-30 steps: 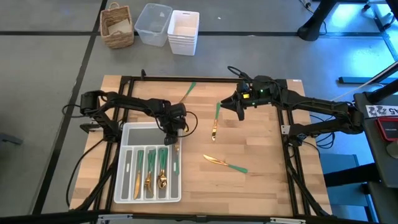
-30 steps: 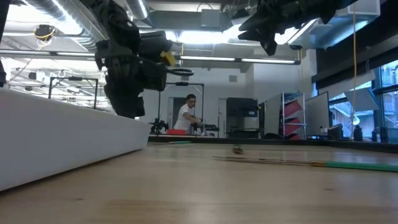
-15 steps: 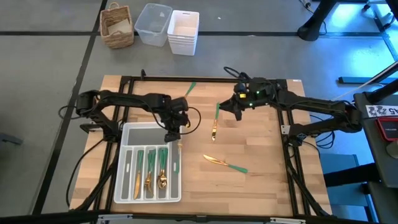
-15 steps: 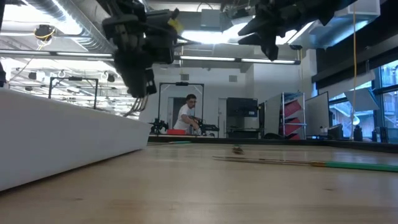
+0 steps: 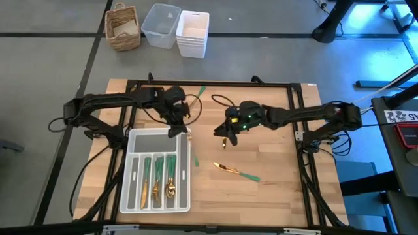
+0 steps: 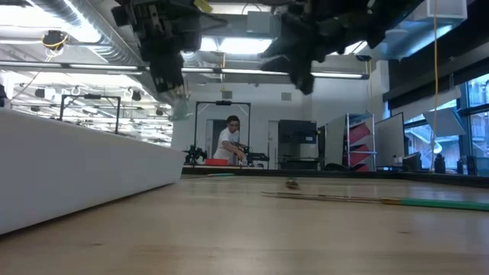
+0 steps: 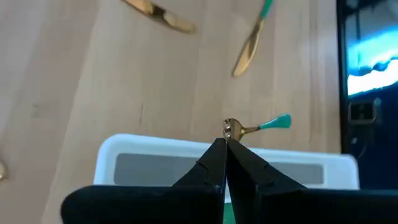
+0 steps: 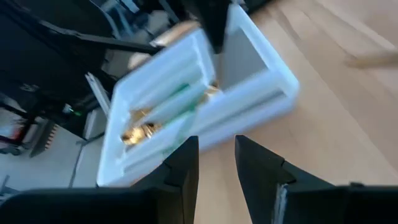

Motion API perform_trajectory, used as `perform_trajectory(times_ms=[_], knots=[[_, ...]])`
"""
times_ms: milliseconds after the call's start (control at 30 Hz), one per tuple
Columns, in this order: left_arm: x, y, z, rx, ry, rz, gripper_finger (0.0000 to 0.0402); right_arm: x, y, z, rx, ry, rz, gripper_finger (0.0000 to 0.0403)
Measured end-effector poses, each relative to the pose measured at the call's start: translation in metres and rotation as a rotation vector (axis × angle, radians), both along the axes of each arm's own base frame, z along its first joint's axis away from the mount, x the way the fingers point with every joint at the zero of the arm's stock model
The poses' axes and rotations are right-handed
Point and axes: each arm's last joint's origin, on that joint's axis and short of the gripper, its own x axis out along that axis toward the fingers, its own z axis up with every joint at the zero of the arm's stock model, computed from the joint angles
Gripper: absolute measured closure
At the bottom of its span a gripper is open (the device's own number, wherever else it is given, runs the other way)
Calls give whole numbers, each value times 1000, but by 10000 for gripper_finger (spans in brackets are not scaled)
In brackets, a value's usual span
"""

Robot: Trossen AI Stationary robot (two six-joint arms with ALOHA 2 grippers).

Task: Sort silverware
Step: Put the green fork on the silverware tray

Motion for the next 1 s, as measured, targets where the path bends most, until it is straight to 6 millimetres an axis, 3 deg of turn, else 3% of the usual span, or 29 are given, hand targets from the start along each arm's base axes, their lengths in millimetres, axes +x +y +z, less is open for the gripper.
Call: perform_trajectory(times_ms=[200, 400, 600, 1000], knots=[[-17, 4, 22, 4, -66, 102, 401, 23, 3, -11, 47, -125, -20, 296], [-24, 5, 32, 23, -92, 197, 401, 35, 1, -25, 145, -129, -53, 296], [-18, 9, 38, 59, -176, 256, 401, 40, 1, -34, 228, -115, -64, 296], [-11, 12, 45, 42, -261, 339, 401, 41, 1, -31, 241, -145, -59, 299]])
